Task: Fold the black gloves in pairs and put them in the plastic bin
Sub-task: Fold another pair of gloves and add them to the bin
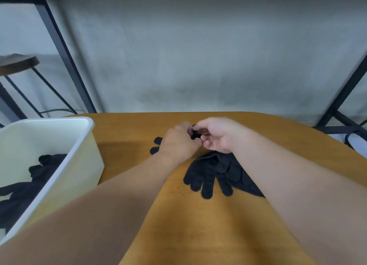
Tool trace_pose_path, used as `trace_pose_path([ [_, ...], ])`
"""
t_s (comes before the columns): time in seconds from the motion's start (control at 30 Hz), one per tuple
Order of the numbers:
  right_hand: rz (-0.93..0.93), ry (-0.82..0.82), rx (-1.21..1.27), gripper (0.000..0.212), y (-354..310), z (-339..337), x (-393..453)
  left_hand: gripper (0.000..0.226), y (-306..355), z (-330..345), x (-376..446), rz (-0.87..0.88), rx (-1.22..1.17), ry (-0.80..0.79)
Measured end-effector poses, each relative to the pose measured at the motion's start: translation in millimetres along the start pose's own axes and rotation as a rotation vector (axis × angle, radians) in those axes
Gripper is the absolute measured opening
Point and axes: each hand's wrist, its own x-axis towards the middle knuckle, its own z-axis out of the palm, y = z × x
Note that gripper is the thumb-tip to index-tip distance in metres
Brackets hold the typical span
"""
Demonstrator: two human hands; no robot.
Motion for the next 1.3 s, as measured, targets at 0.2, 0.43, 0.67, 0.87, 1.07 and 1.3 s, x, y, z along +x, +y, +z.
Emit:
trace_pose_path([
  [0.2, 0.003, -0.038, -0.041, 0.018, -7, 5, -64, 0.025, 15, -44, -48, 0.108, -0.049, -0.097],
  [0.43, -0.247, 0.089, -0.492, 0.006, -10, 9, -133, 0.018, 23, -89, -87, 0.173, 0.061, -0.156],
  [0.67, -0.523, 0.061, -0.809, 0.018, 3, 25, -158, 0.008, 20, -118, -109, 0.221, 0.050, -0.128],
  [0.87, -0.704, 0.165, -0.798, 0.014, -2, 47, -165, 0.010, 9, -134, -118, 0.212, -0.022, 0.091],
  [1.07, -0.741, 0.090, -0.735, 0.014, 33, 55, -187, 0.016, -20, -124, -158, 0.350, 0.037, 0.158],
  [1.3, -0.543, -0.147, -1.145, 0.023, 153, 65, -167, 0.027, -101, -47, -220, 0.348, 0.316, -0.259],
])
